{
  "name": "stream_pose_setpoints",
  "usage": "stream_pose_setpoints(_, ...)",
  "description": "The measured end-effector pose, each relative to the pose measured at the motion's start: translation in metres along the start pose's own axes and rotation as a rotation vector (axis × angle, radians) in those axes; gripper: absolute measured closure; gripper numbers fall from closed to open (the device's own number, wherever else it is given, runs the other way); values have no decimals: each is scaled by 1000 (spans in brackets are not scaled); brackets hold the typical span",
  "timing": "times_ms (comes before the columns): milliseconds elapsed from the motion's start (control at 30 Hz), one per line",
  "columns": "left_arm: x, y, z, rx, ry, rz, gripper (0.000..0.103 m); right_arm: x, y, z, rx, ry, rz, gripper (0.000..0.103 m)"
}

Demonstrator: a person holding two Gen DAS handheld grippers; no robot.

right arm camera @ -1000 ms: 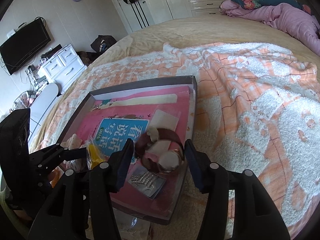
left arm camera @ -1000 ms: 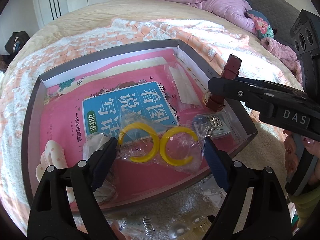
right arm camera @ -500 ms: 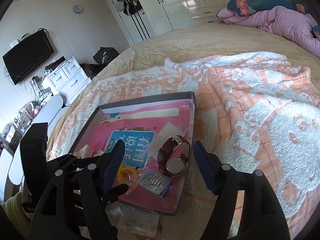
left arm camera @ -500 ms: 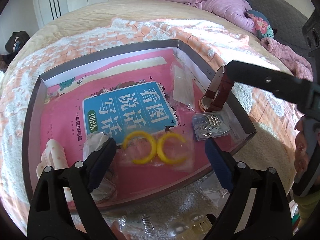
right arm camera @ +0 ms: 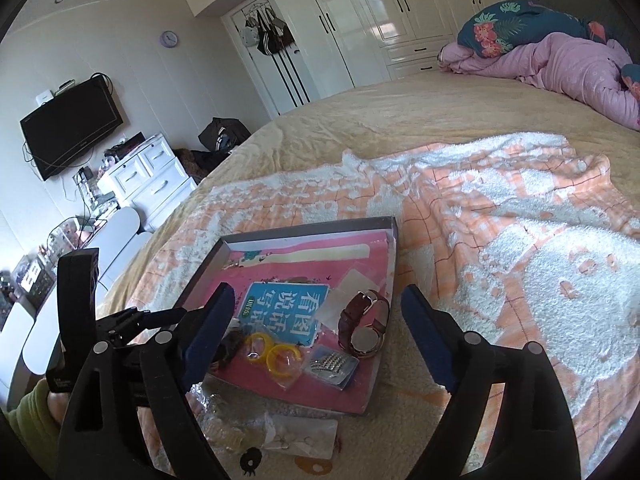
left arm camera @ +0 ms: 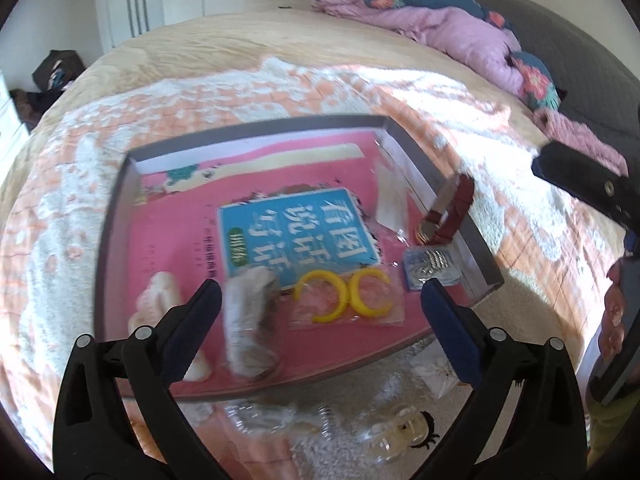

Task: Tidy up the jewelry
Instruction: 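Withdraw both tools from the grey box toward the loose items on the blanket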

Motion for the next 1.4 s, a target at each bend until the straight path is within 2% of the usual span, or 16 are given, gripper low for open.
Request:
stream_pose_setpoints(533, 13, 46, -49, -66, -51, -116, 10, 10, 29, -21, -39, -8, -50, 18)
stream_pose_setpoints(1400, 63, 64, -95, -147, -76, -157, 10, 75, 87, -23, -103, 111, -164, 17)
Point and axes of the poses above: each gripper's, at about its wrist camera, not at the fingertips, and z roughly the way its jaws point, y to its left, x to its underside, the point moved 9 cm from there along z, roughly the way its jaws point, and after that the axes turned 6 degrees about z, right-handed, at the moved point
